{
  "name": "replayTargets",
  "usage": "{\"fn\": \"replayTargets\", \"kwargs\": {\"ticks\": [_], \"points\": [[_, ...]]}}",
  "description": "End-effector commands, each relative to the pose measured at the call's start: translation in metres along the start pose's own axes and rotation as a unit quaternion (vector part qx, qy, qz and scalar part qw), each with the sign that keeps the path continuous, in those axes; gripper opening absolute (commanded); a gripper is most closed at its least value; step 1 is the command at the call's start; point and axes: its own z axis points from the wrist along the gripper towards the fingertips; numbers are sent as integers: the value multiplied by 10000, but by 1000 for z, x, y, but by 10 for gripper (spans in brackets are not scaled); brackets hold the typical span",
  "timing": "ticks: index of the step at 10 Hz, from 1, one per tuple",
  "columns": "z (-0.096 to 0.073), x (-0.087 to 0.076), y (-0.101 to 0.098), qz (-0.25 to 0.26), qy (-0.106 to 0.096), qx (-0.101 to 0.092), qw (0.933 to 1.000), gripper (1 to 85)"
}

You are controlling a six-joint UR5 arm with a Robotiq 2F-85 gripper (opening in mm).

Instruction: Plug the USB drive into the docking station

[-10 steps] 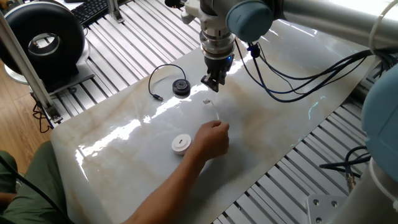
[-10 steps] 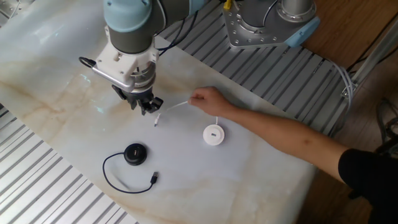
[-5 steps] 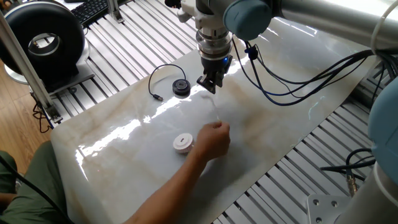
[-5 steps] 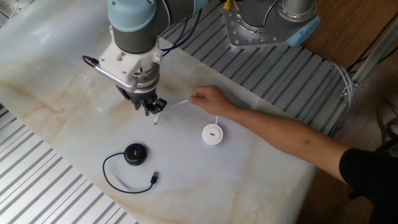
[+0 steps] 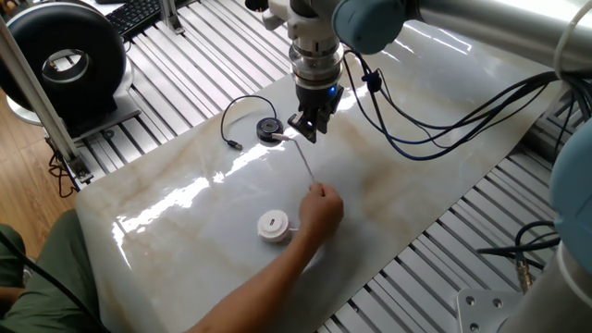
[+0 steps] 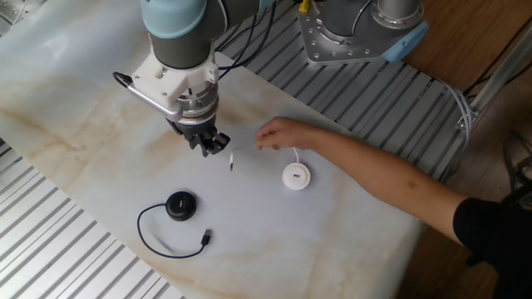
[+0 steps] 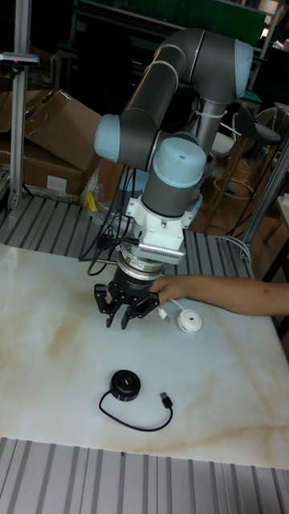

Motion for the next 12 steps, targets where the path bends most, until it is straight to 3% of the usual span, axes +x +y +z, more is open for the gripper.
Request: {"fn": "replayTargets", "kwargs": {"ticks": [1, 5, 12], "points": [[-2, -1, 4, 37, -19, -79, 10000, 333], [-2, -1, 4, 22, -19, -79, 10000, 330], [-7, 2, 17, 218, 74, -257, 9994, 327]]}}
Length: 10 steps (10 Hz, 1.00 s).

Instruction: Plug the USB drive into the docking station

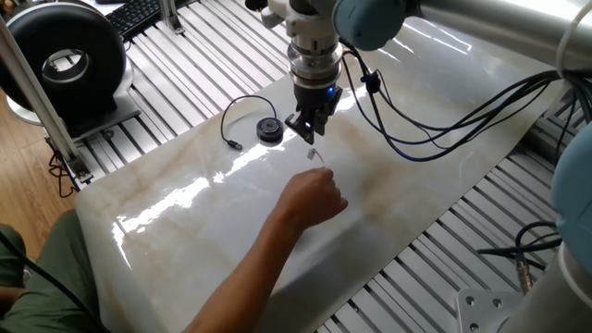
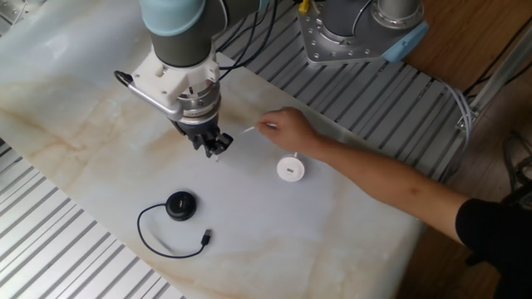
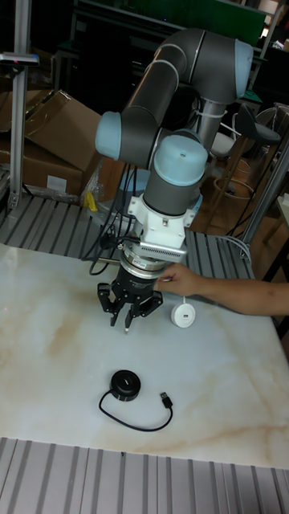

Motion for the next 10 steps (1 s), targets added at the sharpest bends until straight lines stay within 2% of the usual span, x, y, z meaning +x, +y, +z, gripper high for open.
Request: {"fn": "replayTargets", "kwargs": {"ticks": [1, 4, 10], "points": [[-2, 0, 11, 157, 12, -185, 9997, 320], [0, 5, 13, 210, 75, -174, 9996, 300], [4, 5, 12, 202, 58, -196, 9996, 270]]}}
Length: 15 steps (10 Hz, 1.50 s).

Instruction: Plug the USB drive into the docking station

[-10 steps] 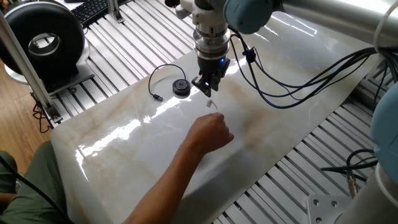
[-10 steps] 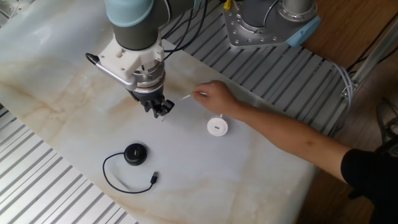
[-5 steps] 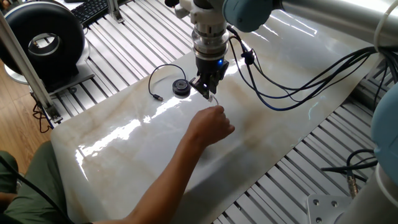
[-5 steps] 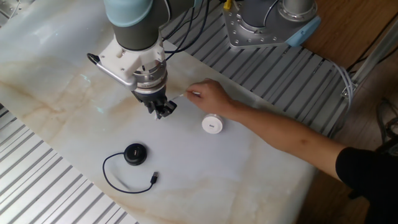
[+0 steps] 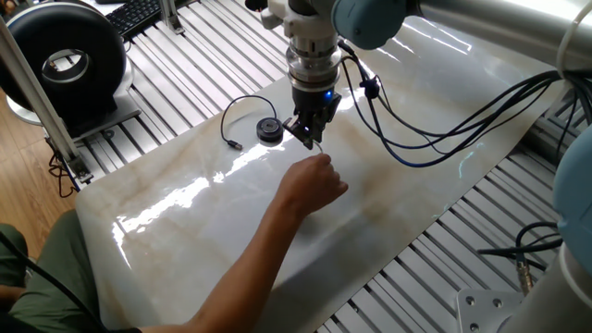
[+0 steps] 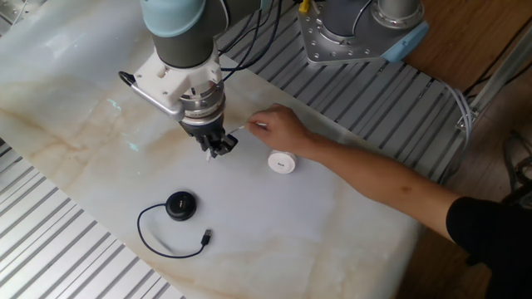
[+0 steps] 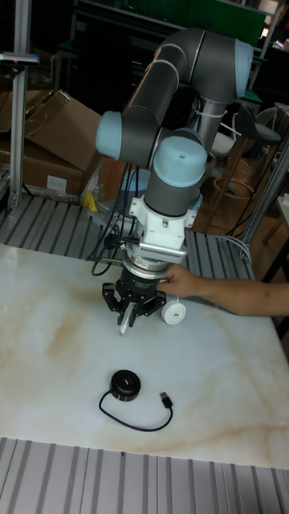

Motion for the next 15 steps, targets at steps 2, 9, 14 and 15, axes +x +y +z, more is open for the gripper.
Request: {"fn": "replayTargets", "kwargs": {"ticks": [2, 9, 14, 15], "points": [[2, -3, 5, 55, -42, -125, 9999, 257], [5, -3, -1, -40, -37, -10, 10000, 197], [5, -11, -13, -67, -177, 228, 9996, 13], [5, -12, -12, -122, -207, 216, 9995, 13]]}}
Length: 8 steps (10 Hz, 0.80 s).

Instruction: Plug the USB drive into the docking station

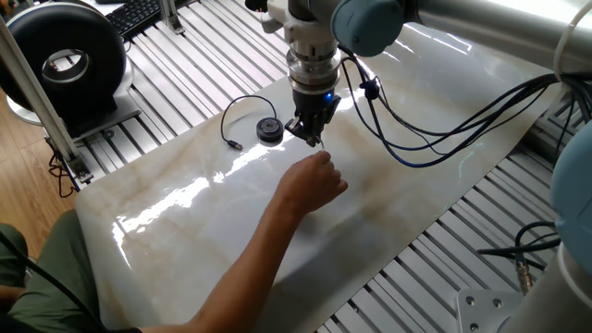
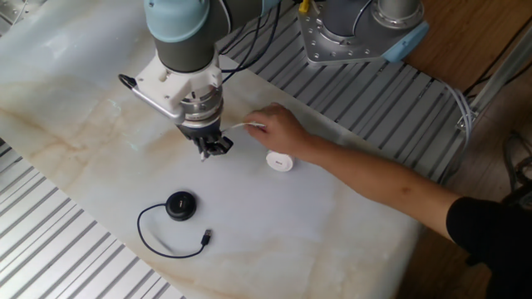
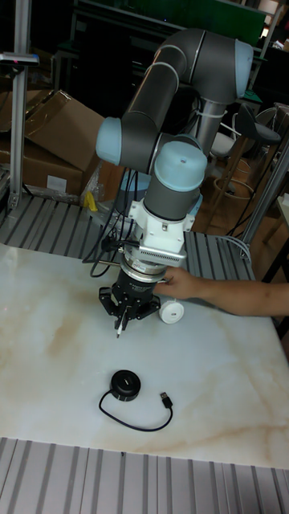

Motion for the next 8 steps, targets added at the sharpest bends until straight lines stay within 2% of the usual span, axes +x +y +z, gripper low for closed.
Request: {"fn": "replayTargets", "kwargs": {"ticks": [1, 2, 4, 5, 6, 7, 8], "points": [[-1, -7, 0, -91, -123, -10, 9999, 13], [-2, -10, -2, -160, -159, 17, 9997, 13], [-11, -16, -1, -420, -95, 15, 9991, 13], [-19, -18, 0, -580, 26, 40, 9983, 13], [-28, -20, 3, -661, 142, 94, 9977, 13], [-34, -26, 4, -817, 169, 251, 9962, 13], [-36, -35, 10, -1010, 120, 242, 9945, 13]]}}
